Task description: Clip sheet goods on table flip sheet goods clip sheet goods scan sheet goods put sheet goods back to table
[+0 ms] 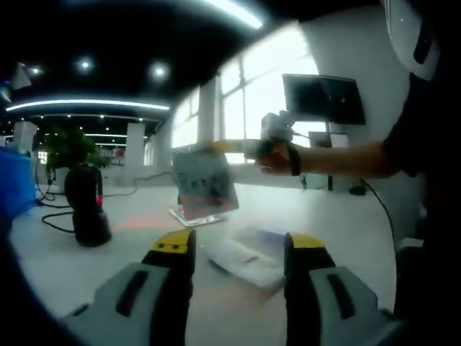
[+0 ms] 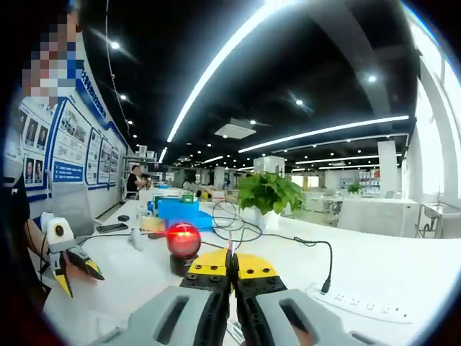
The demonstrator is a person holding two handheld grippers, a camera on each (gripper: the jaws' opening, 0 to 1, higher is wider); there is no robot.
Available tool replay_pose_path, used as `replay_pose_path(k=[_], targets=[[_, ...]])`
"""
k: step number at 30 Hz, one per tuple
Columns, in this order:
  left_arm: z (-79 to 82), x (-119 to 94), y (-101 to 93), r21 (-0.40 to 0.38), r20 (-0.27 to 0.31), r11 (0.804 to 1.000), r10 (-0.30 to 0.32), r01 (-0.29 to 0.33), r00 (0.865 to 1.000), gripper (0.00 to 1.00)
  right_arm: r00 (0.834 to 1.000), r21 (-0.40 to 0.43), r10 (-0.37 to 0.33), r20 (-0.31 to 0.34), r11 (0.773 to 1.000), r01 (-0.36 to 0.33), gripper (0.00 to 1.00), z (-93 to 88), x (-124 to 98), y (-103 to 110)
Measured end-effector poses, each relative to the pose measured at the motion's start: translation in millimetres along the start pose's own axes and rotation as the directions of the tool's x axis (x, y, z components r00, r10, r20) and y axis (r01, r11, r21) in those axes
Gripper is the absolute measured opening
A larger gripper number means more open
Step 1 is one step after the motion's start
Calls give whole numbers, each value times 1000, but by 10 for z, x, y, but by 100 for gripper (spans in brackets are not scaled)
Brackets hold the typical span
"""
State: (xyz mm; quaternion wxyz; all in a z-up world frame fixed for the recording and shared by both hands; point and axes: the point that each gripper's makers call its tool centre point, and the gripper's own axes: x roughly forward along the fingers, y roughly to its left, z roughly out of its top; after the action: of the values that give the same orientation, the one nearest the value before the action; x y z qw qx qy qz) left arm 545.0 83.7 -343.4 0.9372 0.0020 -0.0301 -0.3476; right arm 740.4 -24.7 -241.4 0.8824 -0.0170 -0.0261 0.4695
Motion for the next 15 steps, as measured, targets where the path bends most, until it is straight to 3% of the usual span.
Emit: replay_pose_path(k=[10,15], targets=[[12,6,-21,8,-3,1000,2,-2,1000,42,1000,48,-8,-11,999,8,0,-98,-17,-85],[7,7,-20,7,-2,1000,0,1,1000,42,999,107,30,-30,994,-26,0,-158,10,-62]])
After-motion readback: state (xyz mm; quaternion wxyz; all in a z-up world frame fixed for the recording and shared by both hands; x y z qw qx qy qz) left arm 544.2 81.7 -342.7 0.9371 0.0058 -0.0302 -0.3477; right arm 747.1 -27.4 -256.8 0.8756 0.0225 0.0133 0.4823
